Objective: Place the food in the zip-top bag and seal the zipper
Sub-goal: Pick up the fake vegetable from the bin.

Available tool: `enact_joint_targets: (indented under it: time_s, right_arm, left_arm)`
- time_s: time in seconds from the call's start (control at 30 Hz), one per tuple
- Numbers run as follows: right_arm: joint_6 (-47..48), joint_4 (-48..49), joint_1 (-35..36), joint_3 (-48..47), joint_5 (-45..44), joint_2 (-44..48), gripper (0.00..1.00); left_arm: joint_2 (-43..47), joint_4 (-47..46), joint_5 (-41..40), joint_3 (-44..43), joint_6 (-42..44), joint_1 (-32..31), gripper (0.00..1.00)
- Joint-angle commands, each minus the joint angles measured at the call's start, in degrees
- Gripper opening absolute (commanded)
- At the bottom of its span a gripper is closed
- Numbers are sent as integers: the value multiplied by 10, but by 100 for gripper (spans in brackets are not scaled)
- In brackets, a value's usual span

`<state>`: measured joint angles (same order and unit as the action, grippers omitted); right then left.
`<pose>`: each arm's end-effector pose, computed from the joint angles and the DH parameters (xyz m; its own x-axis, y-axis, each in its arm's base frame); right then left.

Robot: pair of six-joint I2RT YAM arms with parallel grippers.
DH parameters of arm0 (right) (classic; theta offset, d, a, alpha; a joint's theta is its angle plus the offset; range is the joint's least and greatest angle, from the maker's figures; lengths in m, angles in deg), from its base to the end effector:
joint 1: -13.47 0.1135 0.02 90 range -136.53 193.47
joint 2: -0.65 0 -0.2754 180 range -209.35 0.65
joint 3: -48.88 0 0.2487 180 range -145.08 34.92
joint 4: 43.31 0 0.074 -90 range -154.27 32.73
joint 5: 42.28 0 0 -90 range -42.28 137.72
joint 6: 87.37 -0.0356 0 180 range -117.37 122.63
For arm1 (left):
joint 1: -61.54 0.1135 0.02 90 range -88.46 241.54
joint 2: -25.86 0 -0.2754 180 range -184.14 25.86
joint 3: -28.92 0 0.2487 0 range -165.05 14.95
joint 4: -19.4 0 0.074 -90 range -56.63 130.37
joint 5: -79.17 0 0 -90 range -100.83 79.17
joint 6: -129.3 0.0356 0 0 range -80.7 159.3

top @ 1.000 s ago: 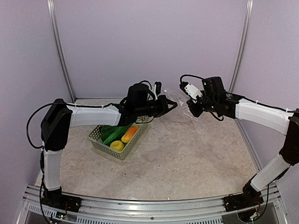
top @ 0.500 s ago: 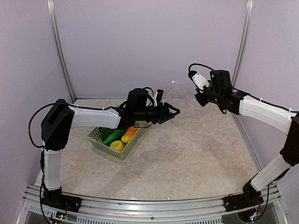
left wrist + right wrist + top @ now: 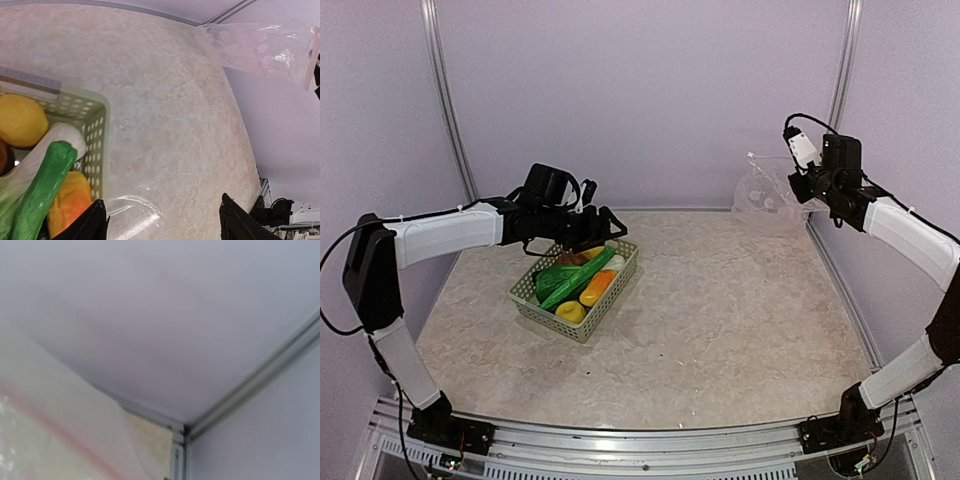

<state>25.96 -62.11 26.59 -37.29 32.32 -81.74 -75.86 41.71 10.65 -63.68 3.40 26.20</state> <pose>0.3297 0.0671 0.3748 -0.2440 -0.4489 -0.8596 -0.0715 0.8923 -0.4457 0.3293 -0.2495 0.2879 -0.8096 -0.0948 -0.5792 0.3930 0.6454 -0.6550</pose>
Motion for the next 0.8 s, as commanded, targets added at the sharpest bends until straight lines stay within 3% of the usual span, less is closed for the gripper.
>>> enact_joint_targets:
  time_s: [0.0,0.13,0.3,0.77]
  right_arm:
    - [-27,-1,11,42,66,29,0]
    - [-35,-45,51,113,207,-2,0]
    - [-51,-93,63,128,338,-67,0]
    - [-43,-84,63,144,384,-50,0]
  left_arm:
    - [38,179,-62,34,86,19,73]
    - [23,240,-62,5,110,35,71]
    - [-35,285,-48,-60,128,33,68]
    - [-150,393,-183,-228,191,19,60]
